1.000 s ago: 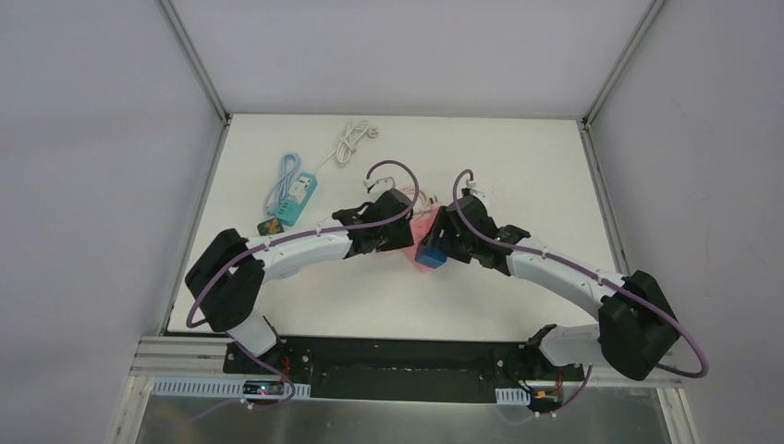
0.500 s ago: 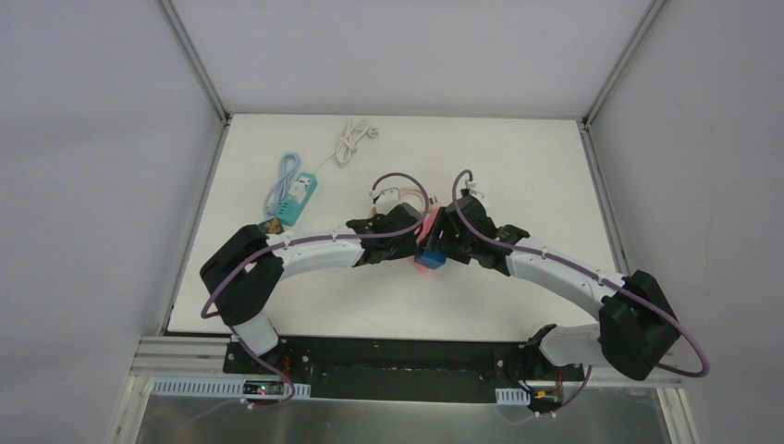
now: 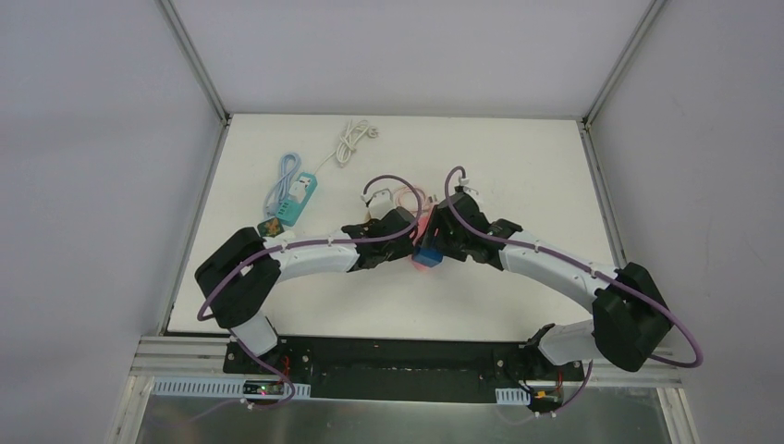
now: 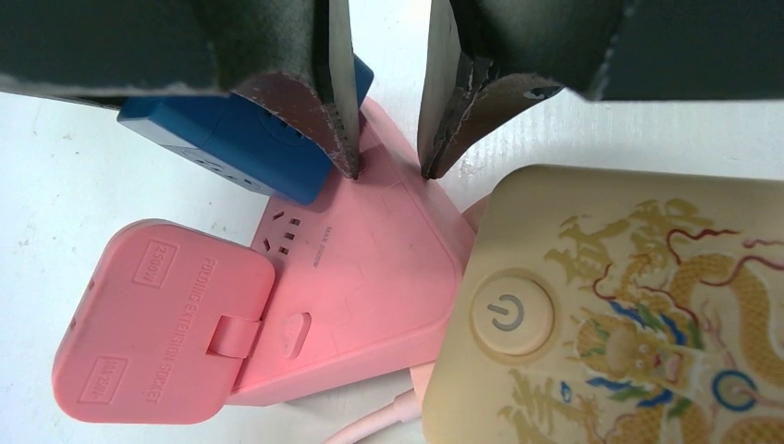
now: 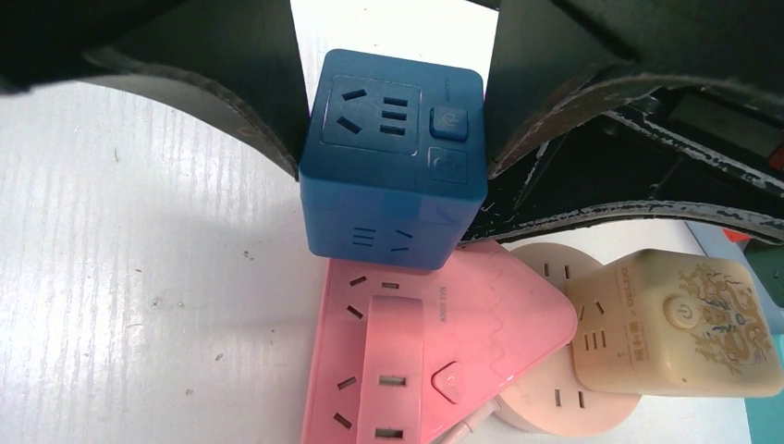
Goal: Pull the plug off the socket
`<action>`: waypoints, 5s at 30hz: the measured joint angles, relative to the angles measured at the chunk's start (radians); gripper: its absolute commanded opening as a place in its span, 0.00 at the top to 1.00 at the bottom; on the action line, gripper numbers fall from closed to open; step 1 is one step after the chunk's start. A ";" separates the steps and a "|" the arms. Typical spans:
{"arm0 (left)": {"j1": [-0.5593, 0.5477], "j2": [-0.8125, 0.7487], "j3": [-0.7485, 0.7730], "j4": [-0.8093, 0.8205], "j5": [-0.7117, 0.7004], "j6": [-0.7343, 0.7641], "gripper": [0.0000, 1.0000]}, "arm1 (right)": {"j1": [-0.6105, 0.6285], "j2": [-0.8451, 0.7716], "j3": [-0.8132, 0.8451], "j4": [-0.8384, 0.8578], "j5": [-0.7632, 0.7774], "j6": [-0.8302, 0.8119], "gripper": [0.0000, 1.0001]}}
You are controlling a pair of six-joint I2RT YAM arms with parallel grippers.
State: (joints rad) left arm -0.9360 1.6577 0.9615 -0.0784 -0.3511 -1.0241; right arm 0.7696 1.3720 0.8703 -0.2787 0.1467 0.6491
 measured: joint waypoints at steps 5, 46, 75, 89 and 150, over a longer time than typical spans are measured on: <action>0.002 -0.009 -0.029 0.043 0.003 -0.022 0.75 | -0.019 -0.013 -0.006 0.000 -0.029 -0.018 1.00; 0.075 -0.016 -0.109 0.212 0.160 -0.067 0.77 | -0.045 0.067 0.070 -0.104 -0.010 0.075 1.00; 0.080 -0.003 -0.082 0.168 0.159 -0.064 0.77 | -0.084 0.039 0.091 -0.094 -0.100 -0.033 1.00; 0.135 -0.063 -0.016 -0.009 0.333 0.122 0.30 | -0.320 -0.208 0.087 -0.195 0.026 -0.094 1.00; 0.198 -0.746 -0.144 -0.394 0.045 0.299 0.05 | -0.443 -0.128 0.103 0.045 -0.272 -0.172 0.12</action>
State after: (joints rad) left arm -0.7380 0.9119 0.8177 -0.4725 -0.3058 -0.7250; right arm 0.3264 1.2442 0.9730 -0.2337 -0.1253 0.4774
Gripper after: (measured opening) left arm 0.952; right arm 0.916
